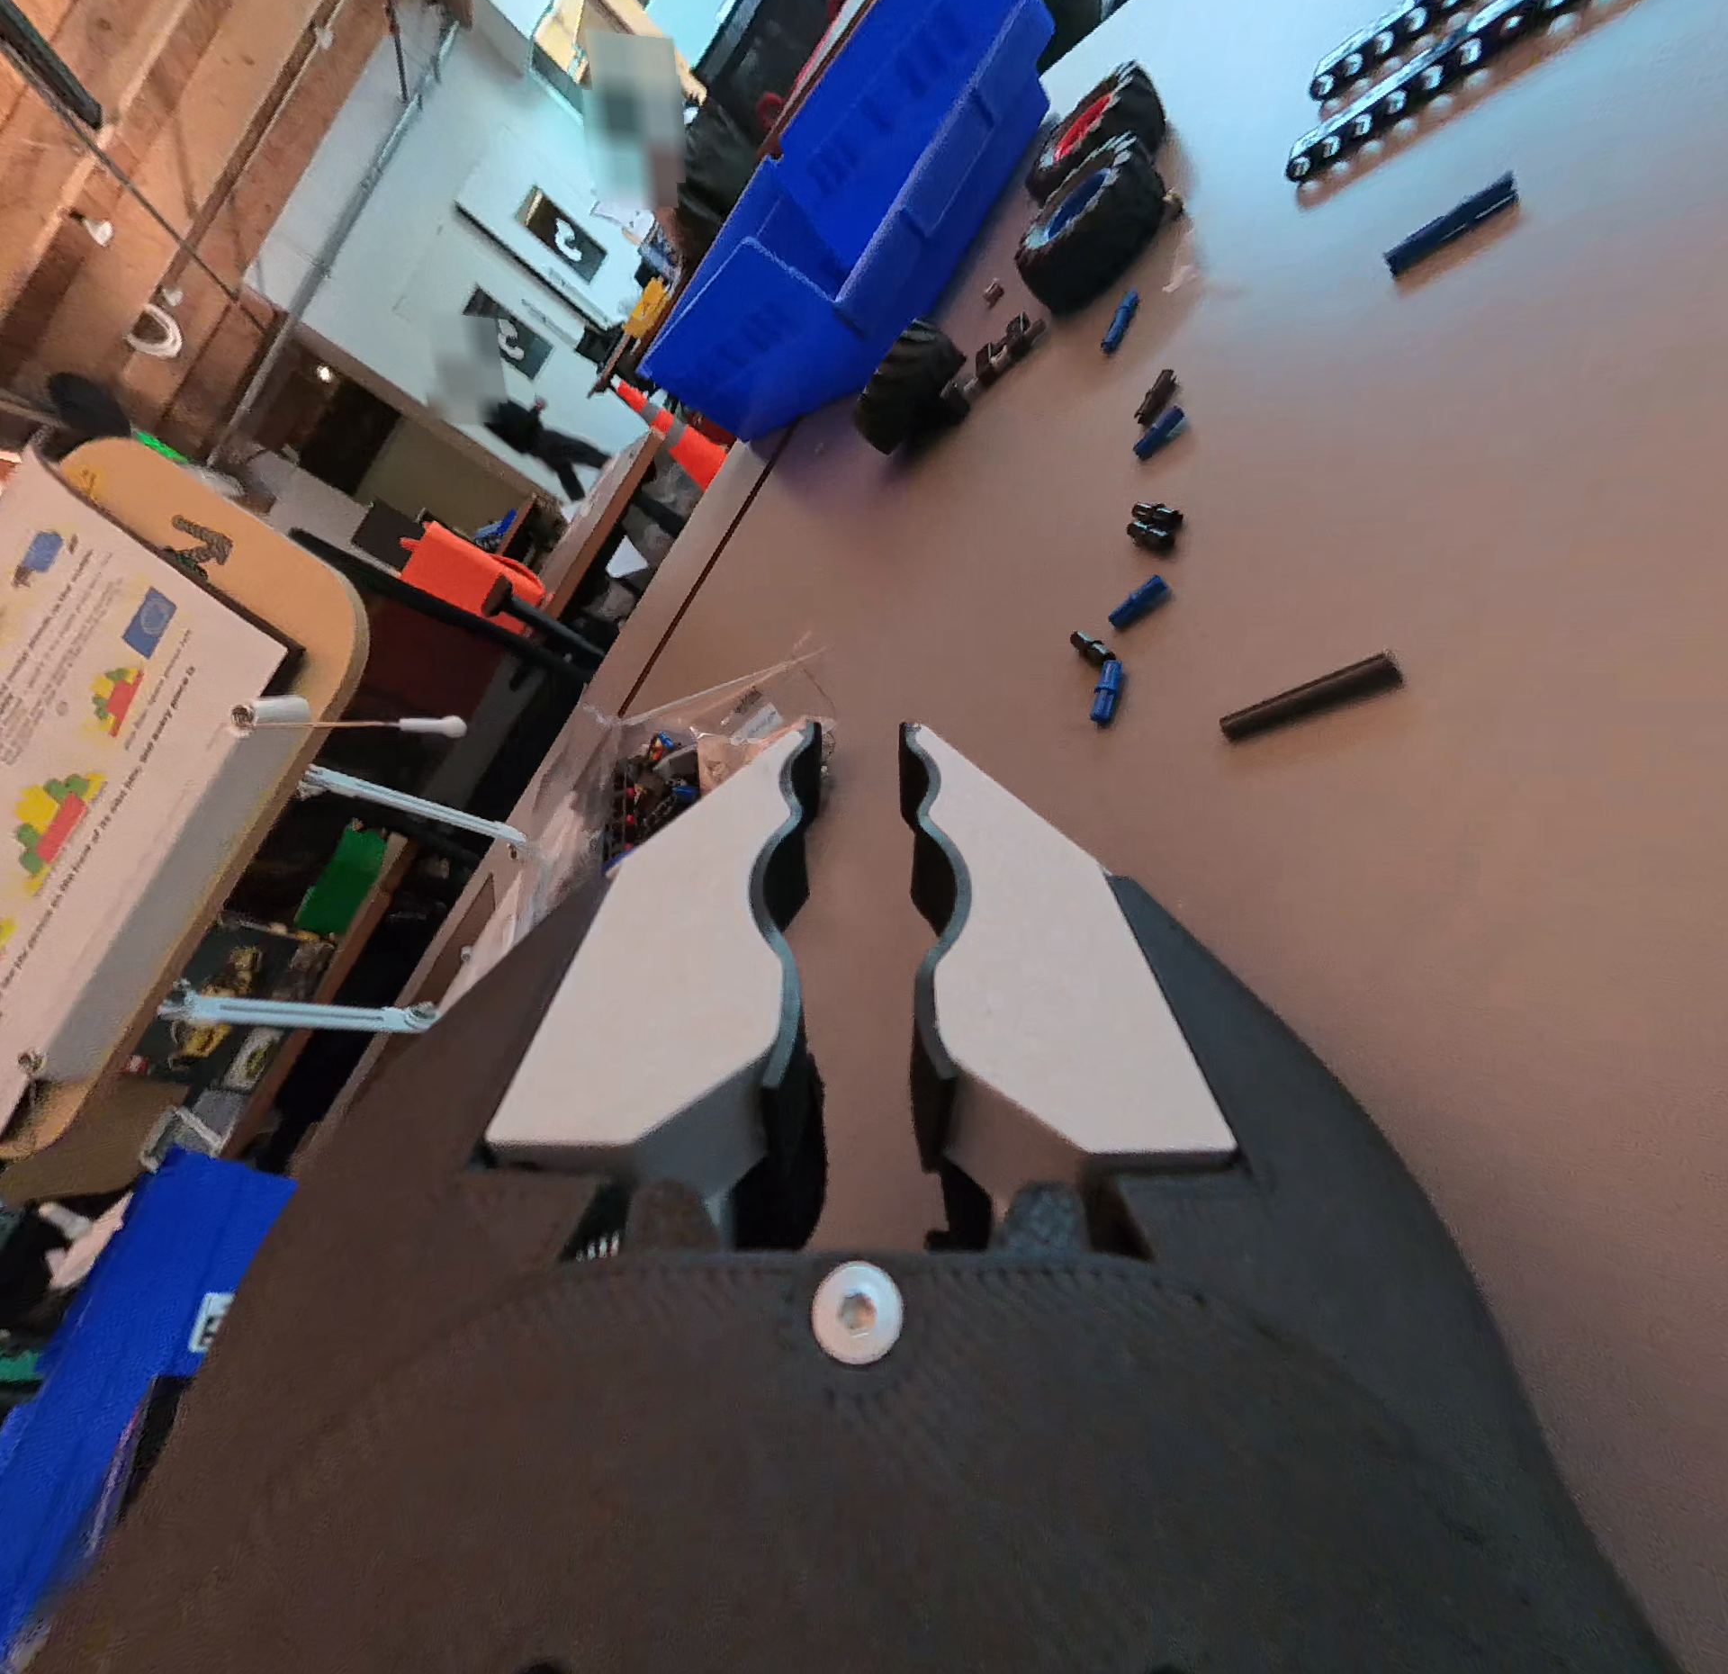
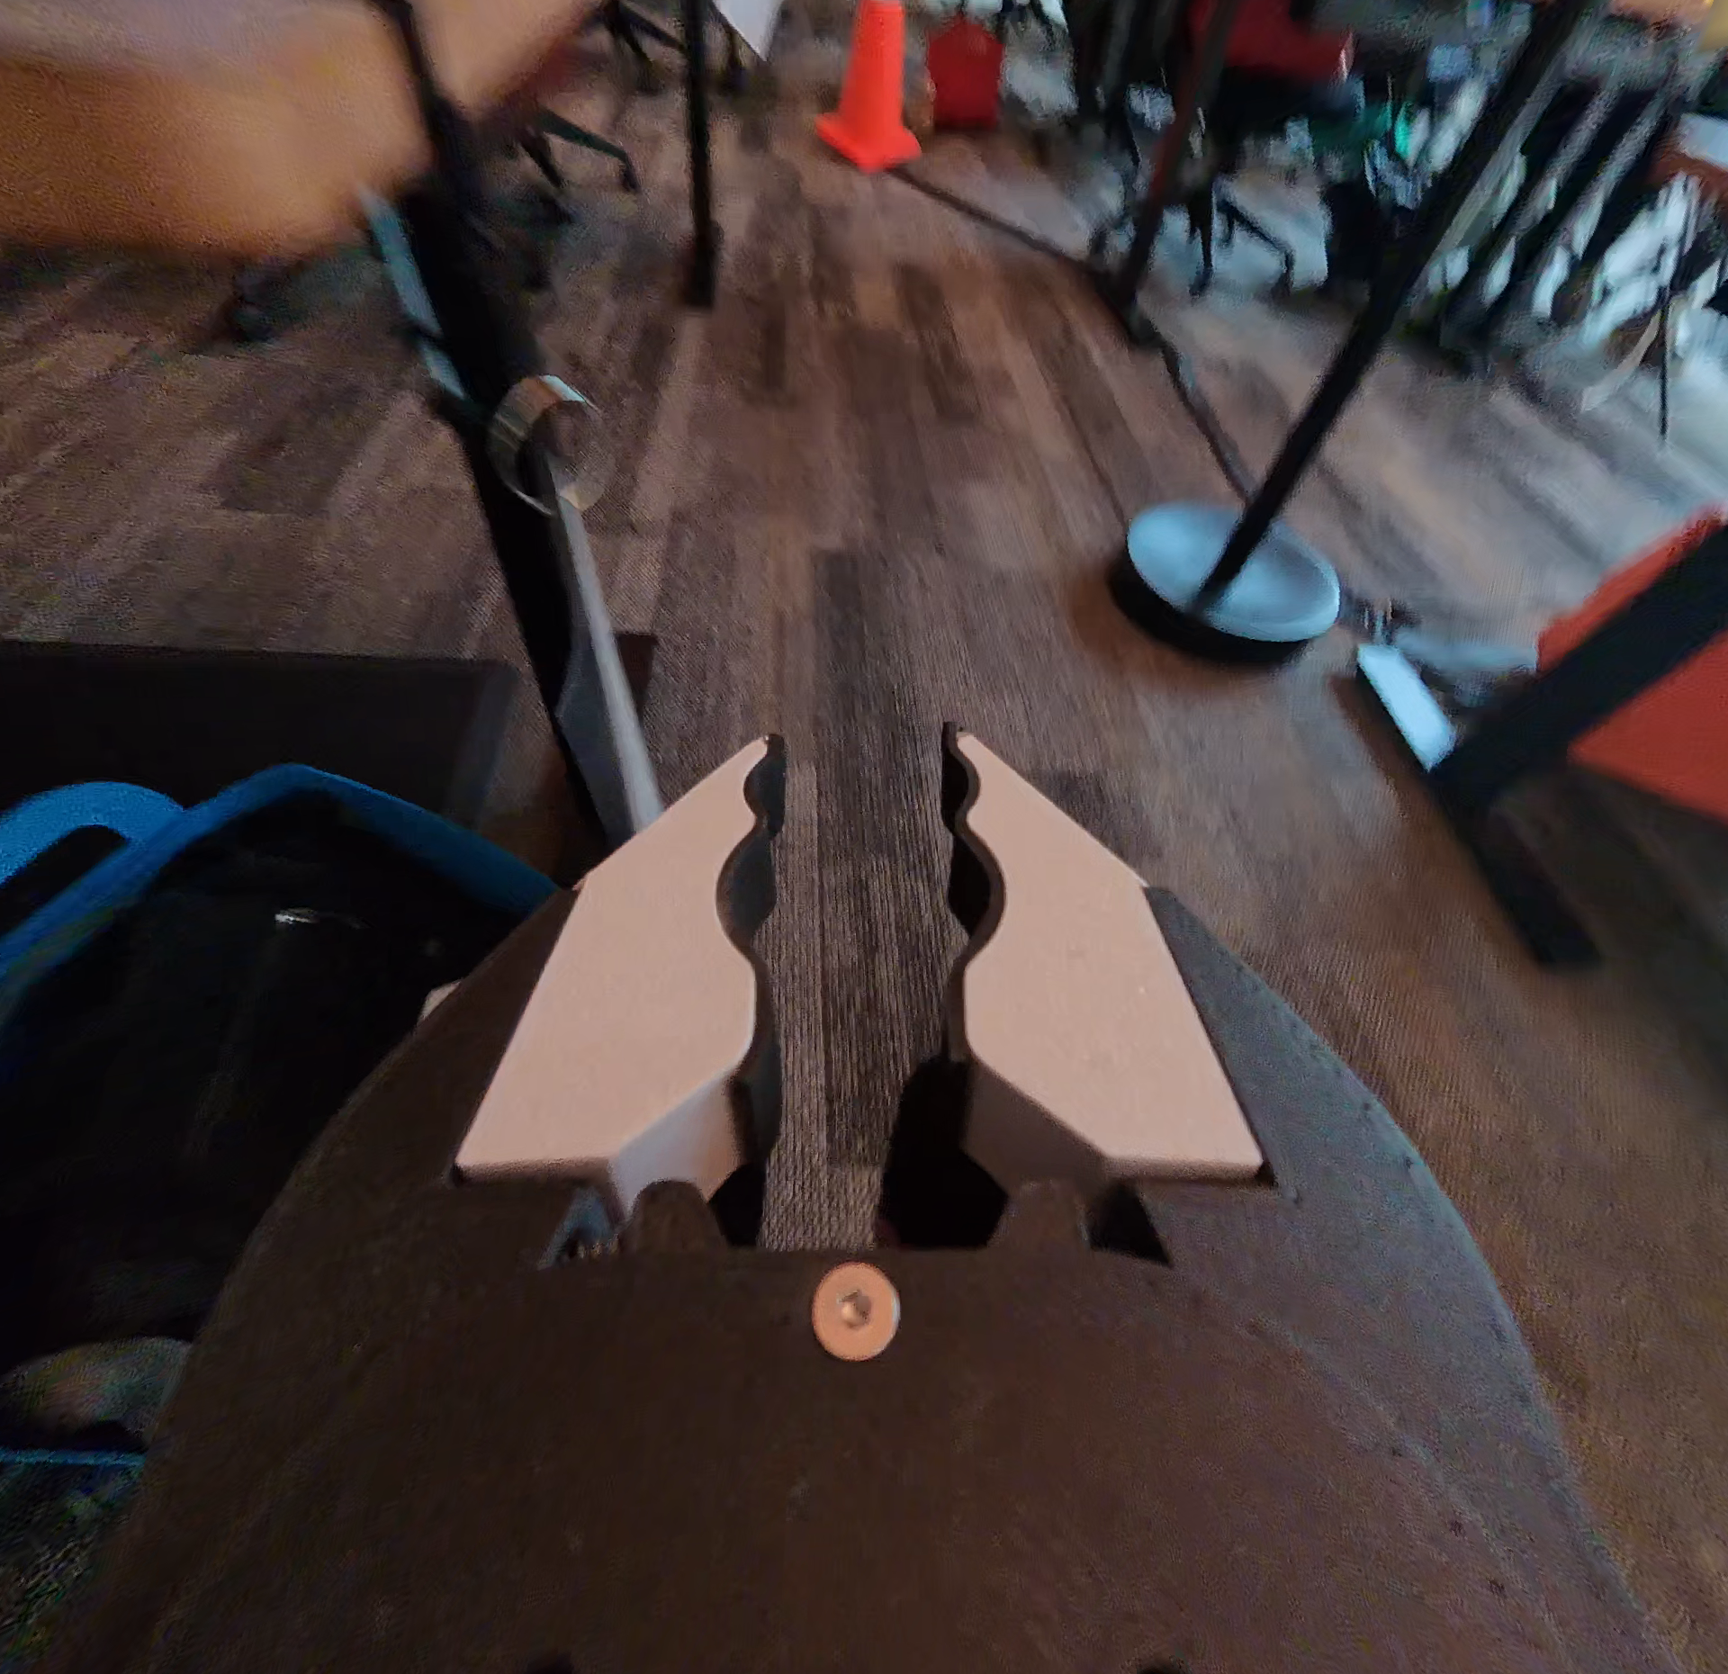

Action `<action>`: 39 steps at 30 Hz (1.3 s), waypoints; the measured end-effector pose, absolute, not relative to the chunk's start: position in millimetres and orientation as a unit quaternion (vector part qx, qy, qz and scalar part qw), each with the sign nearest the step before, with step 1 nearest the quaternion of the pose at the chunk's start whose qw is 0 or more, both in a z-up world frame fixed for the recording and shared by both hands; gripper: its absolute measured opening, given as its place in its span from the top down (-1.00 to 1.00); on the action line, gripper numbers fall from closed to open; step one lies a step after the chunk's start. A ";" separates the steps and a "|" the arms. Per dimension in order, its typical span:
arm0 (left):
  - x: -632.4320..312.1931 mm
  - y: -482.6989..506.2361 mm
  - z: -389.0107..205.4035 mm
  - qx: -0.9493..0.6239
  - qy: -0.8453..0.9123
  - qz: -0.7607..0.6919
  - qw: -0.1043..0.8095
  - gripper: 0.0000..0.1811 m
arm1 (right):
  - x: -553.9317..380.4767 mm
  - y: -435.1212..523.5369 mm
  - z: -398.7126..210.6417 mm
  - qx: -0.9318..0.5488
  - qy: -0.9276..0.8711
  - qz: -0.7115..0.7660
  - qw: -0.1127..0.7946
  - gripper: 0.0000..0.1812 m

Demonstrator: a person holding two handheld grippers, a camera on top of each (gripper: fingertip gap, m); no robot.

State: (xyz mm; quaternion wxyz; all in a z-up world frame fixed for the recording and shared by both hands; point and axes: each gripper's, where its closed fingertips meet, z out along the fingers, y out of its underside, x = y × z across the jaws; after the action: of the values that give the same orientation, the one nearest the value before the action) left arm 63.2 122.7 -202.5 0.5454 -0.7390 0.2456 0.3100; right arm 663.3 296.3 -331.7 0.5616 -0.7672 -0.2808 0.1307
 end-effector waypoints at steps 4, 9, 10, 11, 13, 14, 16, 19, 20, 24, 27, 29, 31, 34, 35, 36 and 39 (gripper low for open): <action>73.5 137.8 -206.2 -0.761 0.201 0.300 0.538 0.86 | 741.0 333.6 -453.2 -0.839 -0.196 0.132 0.490 0.50; 89.5 161.7 -230.9 -0.776 0.240 0.359 0.459 0.88 | 815.0 349.9 -638.5 -0.914 -0.101 0.123 0.373 0.36; 87.2 162.5 -235.3 -0.777 0.247 0.374 0.442 0.88 | 826.5 349.1 -673.0 -0.925 -0.083 0.125 0.350 0.33; 83.1 161.6 -241.6 -0.783 0.250 0.384 0.422 0.89 | 837.5 347.9 -705.2 -0.934 -0.062 0.128 0.328 0.30; 80.5 162.5 -243.9 -0.786 0.247 0.388 0.413 0.94 | 855.6 343.6 -763.2 -0.949 -0.036 0.126 0.285 0.28; 78.8 162.7 -246.2 -0.790 0.245 0.387 0.408 0.97 | 863.5 342.3 -787.8 -0.954 -0.023 0.125 0.271 0.28; 73.9 162.3 -247.2 -0.794 0.236 0.392 0.401 0.99 | 878.8 339.2 -831.5 -0.962 0.013 0.128 0.242 0.24; 72.5 162.3 -248.2 -0.795 0.234 0.394 0.397 1.00 | 901.2 335.4 -878.9 -0.967 0.068 0.121 0.215 0.30; 72.2 162.5 -248.5 -0.795 0.234 0.396 0.396 1.00 | 907.9 334.3 -891.5 -0.969 0.076 0.113 0.208 0.30; 71.1 163.5 -249.5 -0.795 0.235 0.399 0.392 1.00 | 927.6 334.0 -934.0 -0.975 0.097 0.088 0.180 0.33; 69.7 164.8 -249.8 -0.794 0.234 0.405 0.388 1.00 | 938.7 332.5 -961.7 -0.980 0.104 0.062 0.155 0.33; 68.6 164.4 -249.7 -0.795 0.231 0.407 0.387 1.00 | 943.6 329.8 -977.5 -0.982 0.118 0.052 0.137 0.36; 67.4 164.8 -250.0 -0.796 0.228 0.408 0.385 1.00 | 949.7 330.4 -984.7 -0.983 0.117 0.029 0.136 0.50; 66.8 165.4 -250.1 -0.795 0.228 0.411 0.384 1.00 | 958.0 329.9 -985.9 -0.988 0.097 -0.001 0.122 0.67; 66.6 165.4 -250.0 -0.795 0.228 0.412 0.383 1.00 | 957.9 329.7 -986.0 -0.989 0.091 -0.003 0.118 0.67; 66.6 165.5 -250.0 -0.795 0.228 0.412 0.383 1.00 | 957.7 329.4 -985.8 -0.989 0.087 -0.004 0.119 0.67; 66.6 165.6 -249.9 -0.794 0.228 0.413 0.383 1.00 | 955.0 325.5 -984.0 -0.988 0.087 0.006 0.129 0.67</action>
State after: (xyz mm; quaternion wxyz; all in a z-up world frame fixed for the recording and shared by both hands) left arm 66.6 165.6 -249.9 0.3826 -0.7941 0.2284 0.4133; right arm 955.0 325.5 -984.0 0.1290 -0.9878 0.0875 0.0060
